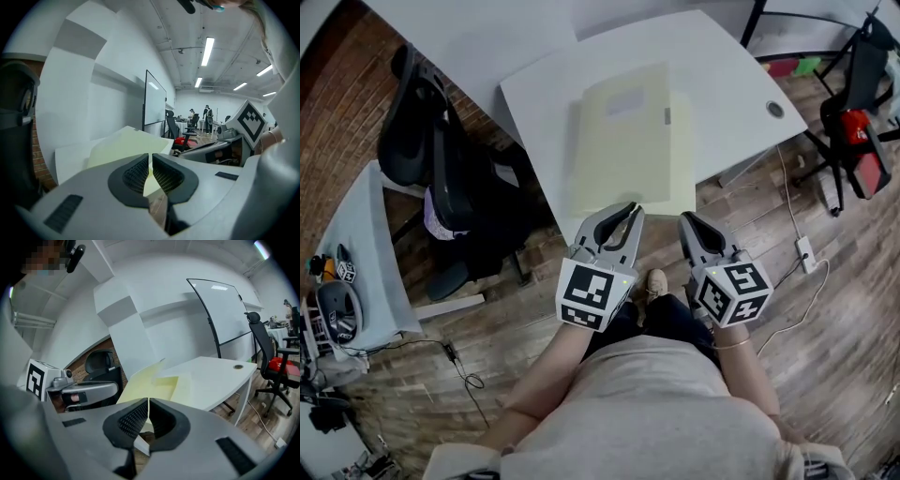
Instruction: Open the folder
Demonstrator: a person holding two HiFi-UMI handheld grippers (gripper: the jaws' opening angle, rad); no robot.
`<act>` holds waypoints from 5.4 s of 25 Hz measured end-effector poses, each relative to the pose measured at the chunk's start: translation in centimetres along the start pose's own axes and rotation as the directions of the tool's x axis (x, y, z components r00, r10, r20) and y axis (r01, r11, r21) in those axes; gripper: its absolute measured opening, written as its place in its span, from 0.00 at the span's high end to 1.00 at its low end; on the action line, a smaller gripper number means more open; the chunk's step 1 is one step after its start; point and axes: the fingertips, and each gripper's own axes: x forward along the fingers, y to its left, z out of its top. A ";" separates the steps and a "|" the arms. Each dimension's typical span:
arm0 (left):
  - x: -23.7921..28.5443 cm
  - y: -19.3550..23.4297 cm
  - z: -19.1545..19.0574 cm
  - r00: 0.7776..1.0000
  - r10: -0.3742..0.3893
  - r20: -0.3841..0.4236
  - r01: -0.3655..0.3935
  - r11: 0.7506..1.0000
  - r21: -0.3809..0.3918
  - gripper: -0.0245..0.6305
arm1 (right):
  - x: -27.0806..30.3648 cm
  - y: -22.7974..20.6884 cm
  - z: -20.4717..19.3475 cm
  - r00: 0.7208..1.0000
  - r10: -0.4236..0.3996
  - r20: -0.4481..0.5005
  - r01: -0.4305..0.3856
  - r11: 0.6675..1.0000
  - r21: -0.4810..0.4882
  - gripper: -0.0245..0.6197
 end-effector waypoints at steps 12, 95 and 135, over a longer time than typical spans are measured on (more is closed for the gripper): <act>0.3 0.5 -0.8 0.998 0.039 -0.047 -0.032 0.990 0.137 0.72 | 1.8 -1.0 -1.4 0.998 0.023 -0.059 -0.021 1.000 0.021 0.93; -6.0 10.4 -0.4 0.942 0.334 0.026 -0.335 0.942 0.016 0.88 | 8.1 -0.3 -6.4 0.963 -0.070 -0.259 0.041 0.992 -0.117 0.93; -12.3 20.0 -9.6 0.873 0.483 -0.072 -0.474 0.802 -0.362 0.90 | 7.8 -0.3 -6.6 0.956 -0.122 -0.267 0.084 0.985 -0.149 0.93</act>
